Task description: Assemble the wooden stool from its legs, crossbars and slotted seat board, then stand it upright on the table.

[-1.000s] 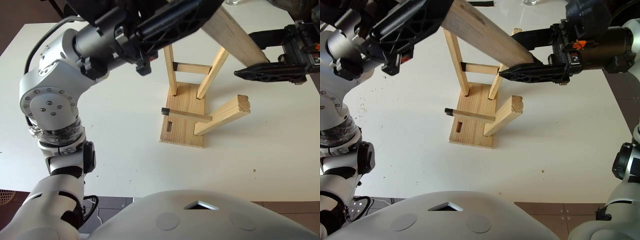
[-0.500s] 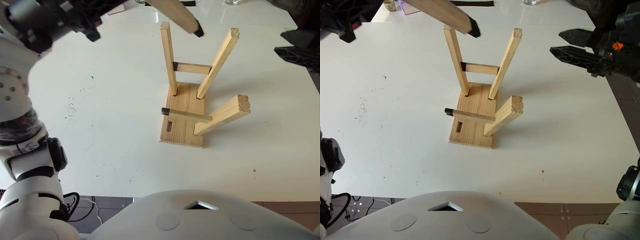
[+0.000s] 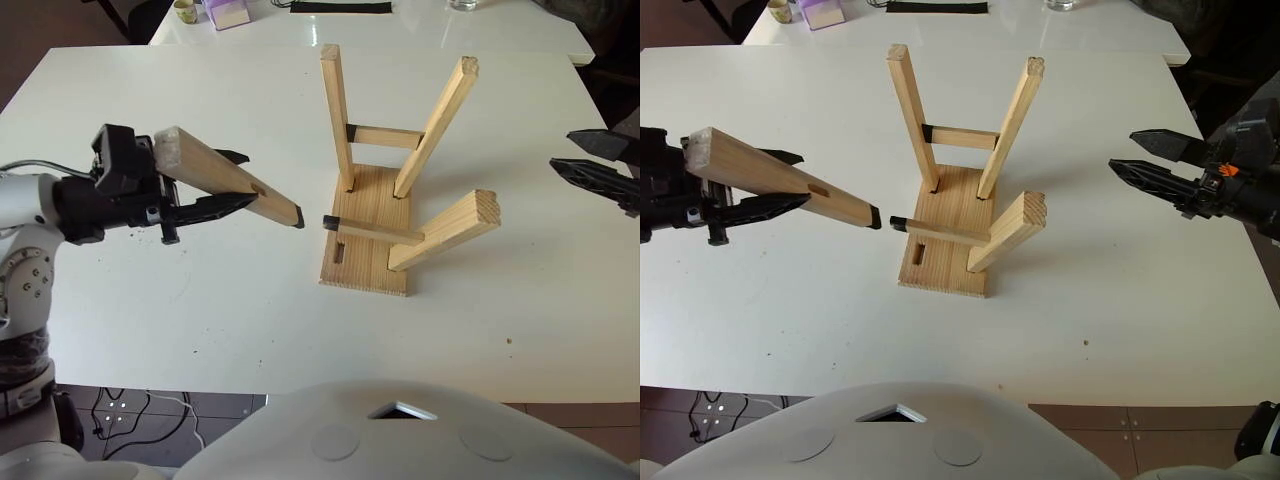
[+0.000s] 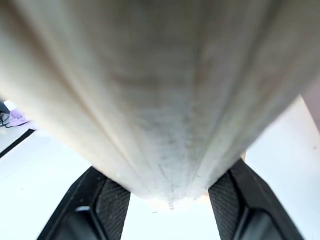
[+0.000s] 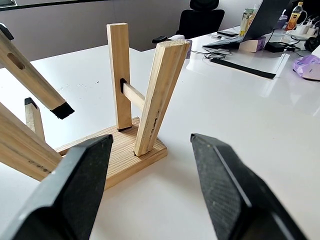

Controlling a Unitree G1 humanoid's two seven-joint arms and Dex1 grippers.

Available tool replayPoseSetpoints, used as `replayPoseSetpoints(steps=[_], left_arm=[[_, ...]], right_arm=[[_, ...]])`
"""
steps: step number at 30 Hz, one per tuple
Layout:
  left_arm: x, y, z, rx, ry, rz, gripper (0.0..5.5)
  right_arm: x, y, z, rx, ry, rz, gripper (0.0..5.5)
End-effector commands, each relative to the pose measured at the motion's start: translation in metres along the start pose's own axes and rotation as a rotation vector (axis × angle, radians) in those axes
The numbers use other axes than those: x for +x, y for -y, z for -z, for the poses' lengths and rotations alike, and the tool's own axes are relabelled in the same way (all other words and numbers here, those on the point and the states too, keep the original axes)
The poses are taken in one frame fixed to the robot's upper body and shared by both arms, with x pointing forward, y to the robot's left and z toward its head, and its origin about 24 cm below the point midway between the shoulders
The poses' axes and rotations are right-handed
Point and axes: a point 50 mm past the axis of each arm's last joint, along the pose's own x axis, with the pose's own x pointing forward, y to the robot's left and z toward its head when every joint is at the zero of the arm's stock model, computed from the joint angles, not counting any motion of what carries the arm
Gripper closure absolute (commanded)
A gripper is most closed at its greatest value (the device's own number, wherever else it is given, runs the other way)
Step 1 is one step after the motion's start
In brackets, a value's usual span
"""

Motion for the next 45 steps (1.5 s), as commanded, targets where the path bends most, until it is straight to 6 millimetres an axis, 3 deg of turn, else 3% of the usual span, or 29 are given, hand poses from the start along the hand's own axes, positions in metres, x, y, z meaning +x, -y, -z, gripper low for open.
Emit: replayPoseSetpoints(steps=[1,10,18,25,30,45], left_arm=[[0.008,0.01,0.009,-0.029,0.025,0.015,3.45],[0.025,0.031,0.041,-0.084,-0.009,0.082,3.45],[0.036,0.038,0.038,-0.085,0.031,0.1,3.45],[0.035,0.029,0.023,-0.037,0.049,0.089,3.45],[0.044,0.036,0.018,-0.052,0.085,0.115,3.45],[0.059,0.041,0.046,-0.102,0.042,0.07,3.45]], right_arm=[[0.008,-0.002,-0.002,-0.022,-0.009,-0.027,2.63],[0.02,-0.008,-0.001,-0.041,-0.046,-0.097,2.63],[0.025,-0.009,0.0,-0.056,-0.042,-0.103,2.63],[0.026,-0.01,0.006,-0.058,-0.062,-0.101,2.63],[0.027,-0.012,0.01,-0.066,-0.081,-0.102,2.63],[0.034,-0.011,0.009,-0.089,-0.094,-0.124,2.63]])
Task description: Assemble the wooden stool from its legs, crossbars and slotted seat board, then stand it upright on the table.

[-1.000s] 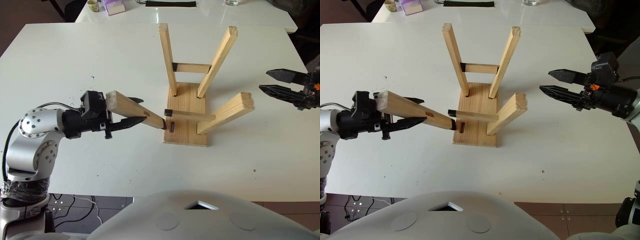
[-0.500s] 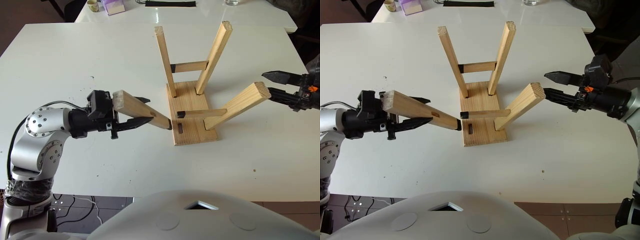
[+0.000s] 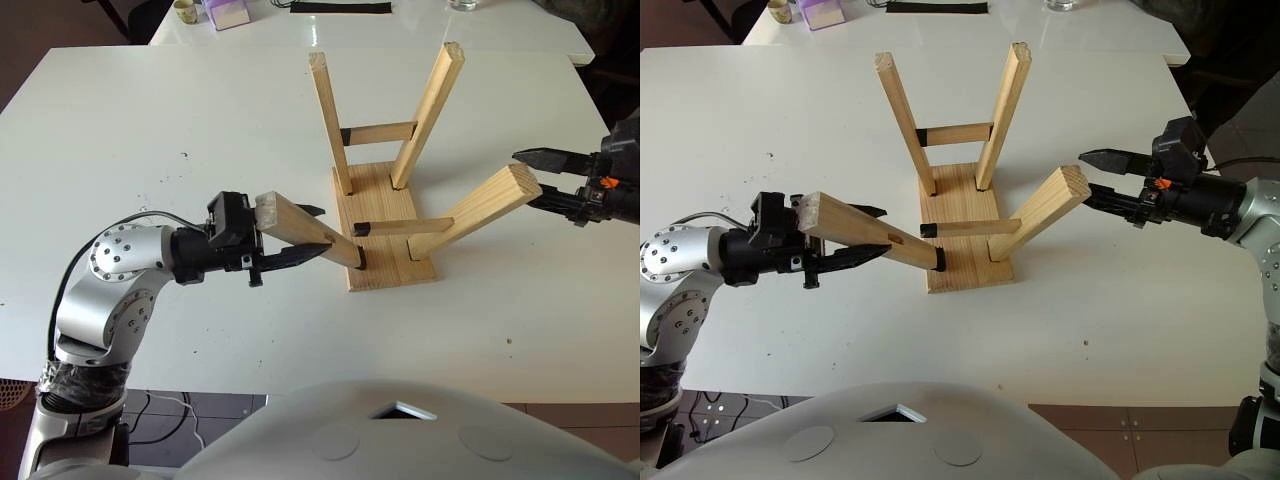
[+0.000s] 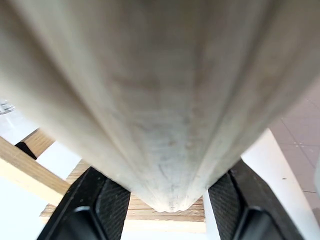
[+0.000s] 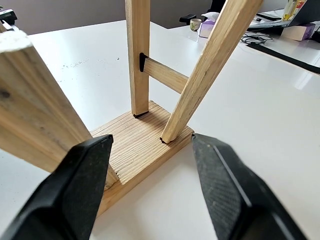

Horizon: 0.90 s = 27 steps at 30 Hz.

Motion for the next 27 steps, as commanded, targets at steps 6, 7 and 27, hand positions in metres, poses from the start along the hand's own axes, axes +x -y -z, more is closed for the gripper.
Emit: replayPoseSetpoints(steps=[6,7,27], left_arm=[[-0.003,-0.01,0.01,0.027,-0.11,-0.031,3.45],[-0.004,-0.011,0.011,0.031,-0.129,-0.03,3.45],[0.026,-0.059,0.038,-0.122,-0.426,-0.021,3.45]], right_arm=[[0.0,-0.004,-0.001,-0.022,-0.009,0.011,2.63],[0.001,-0.004,-0.001,-0.022,-0.009,0.011,2.63],[0.026,-0.028,0.012,-0.01,-0.005,-0.06,2.63]])
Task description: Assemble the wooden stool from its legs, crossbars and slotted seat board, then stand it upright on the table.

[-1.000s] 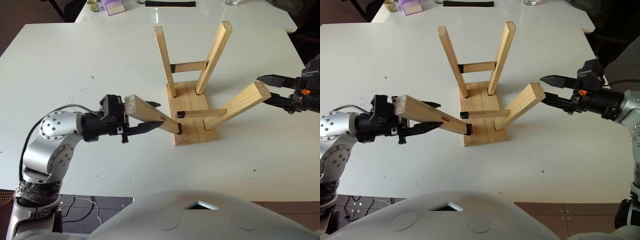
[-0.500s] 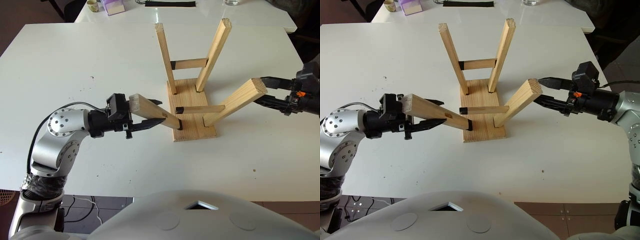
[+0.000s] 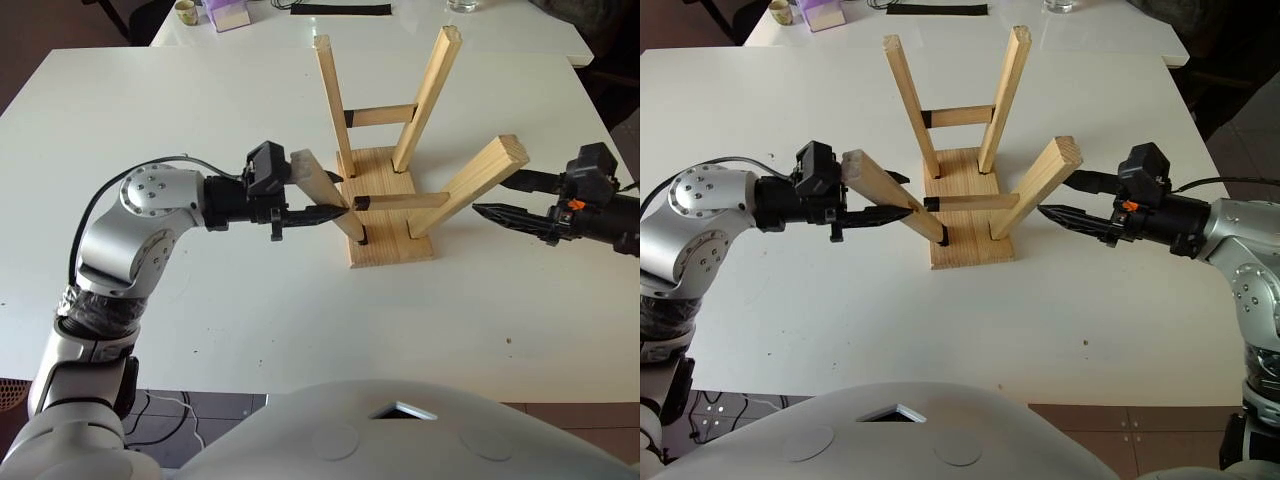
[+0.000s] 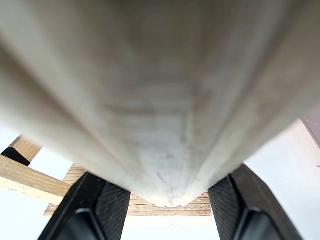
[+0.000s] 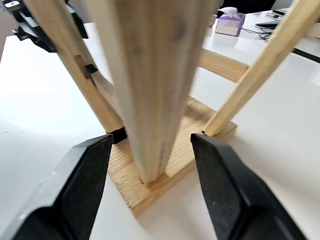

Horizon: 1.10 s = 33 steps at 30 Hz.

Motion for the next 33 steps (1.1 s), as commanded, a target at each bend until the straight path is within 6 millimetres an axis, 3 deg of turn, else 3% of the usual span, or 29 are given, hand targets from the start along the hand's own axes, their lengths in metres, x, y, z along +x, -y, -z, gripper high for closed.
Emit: replayPoseSetpoints(steps=[1,7,13,17,21,27,33], left_arm=[[-0.002,-0.009,0.047,-0.152,-0.255,-0.064,3.45],[0.002,-0.025,0.056,-0.188,-0.289,-0.092,3.45],[-0.003,-0.011,0.064,-0.197,-0.314,-0.027,3.45],[-0.007,-0.002,0.06,-0.199,-0.294,0.047,3.45],[-0.01,0.005,0.056,-0.199,-0.289,0.112,3.45],[-0.013,0.005,0.052,-0.228,-0.276,0.116,3.45],[-0.01,0.005,0.048,-0.274,-0.267,0.168,3.45]], right_arm=[[0.006,-0.003,0.002,-0.012,-0.003,-0.005,2.63],[0.007,-0.001,0.007,-0.021,-0.025,0.001,2.63],[-0.003,0.031,0.021,-0.139,-0.136,0.187,2.63],[0.014,0.056,0.042,-0.306,-0.269,0.339,2.63],[0.043,0.064,0.044,-0.323,-0.186,0.375,2.63],[0.099,0.055,0.033,-0.311,-0.024,0.238,2.63],[0.105,0.022,0.05,-0.28,-0.013,0.036,2.63]])
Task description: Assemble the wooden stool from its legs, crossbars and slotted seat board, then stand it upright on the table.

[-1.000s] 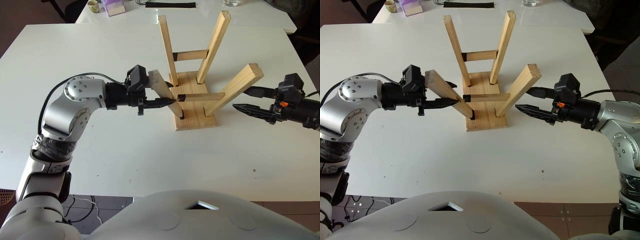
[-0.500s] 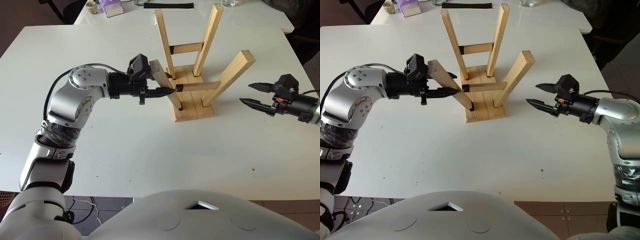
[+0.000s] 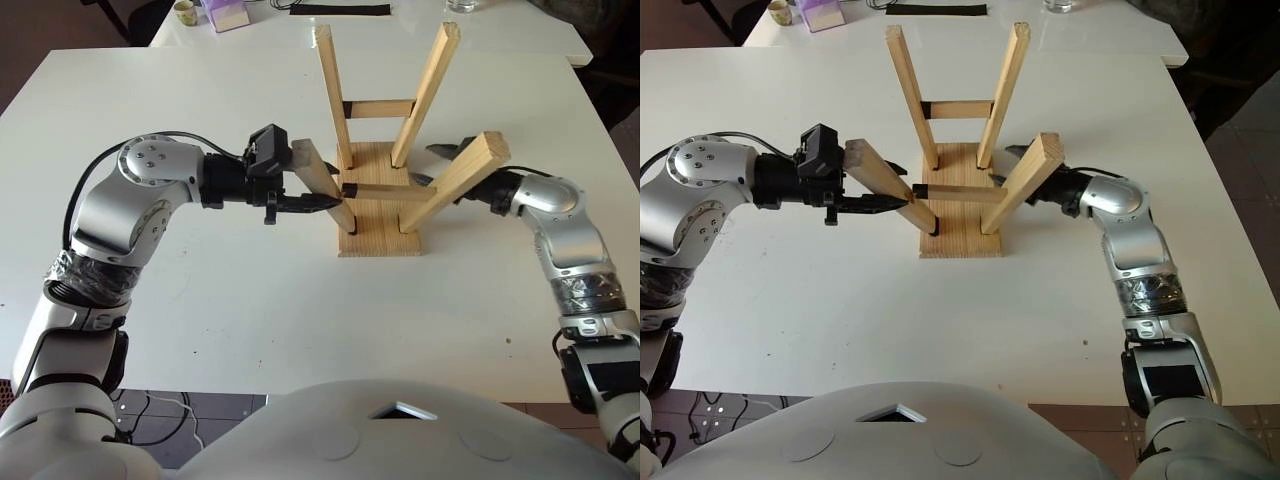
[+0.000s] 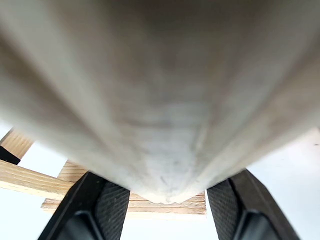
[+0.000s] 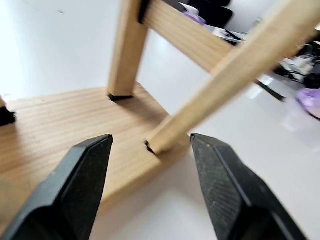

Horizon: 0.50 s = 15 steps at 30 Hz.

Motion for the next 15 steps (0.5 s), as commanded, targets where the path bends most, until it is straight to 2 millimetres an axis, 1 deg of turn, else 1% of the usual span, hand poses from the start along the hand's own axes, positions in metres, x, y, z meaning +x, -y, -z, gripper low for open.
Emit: replayPoseSetpoints(steps=[1,4,8,13,15], left_arm=[[0.002,0.016,0.053,-0.292,-0.189,0.074,3.45],[0.005,0.012,0.06,-0.296,-0.228,0.052,3.45],[0.014,0.006,0.064,-0.232,-0.29,0.06,3.45],[0.033,0.01,0.064,-0.154,-0.337,0.121,3.45],[0.036,0.013,0.067,-0.149,-0.348,0.128,3.45]], right_arm=[[-0.003,-0.021,0.005,0.008,0.018,-0.123,2.63],[-0.001,-0.027,0.01,-0.002,0.002,-0.16,2.63],[0.002,-0.032,0.015,-0.02,-0.022,-0.188,2.63],[0.007,-0.034,0.016,-0.015,-0.015,-0.184,2.63],[0.01,-0.034,0.014,-0.013,-0.005,-0.179,2.63]])
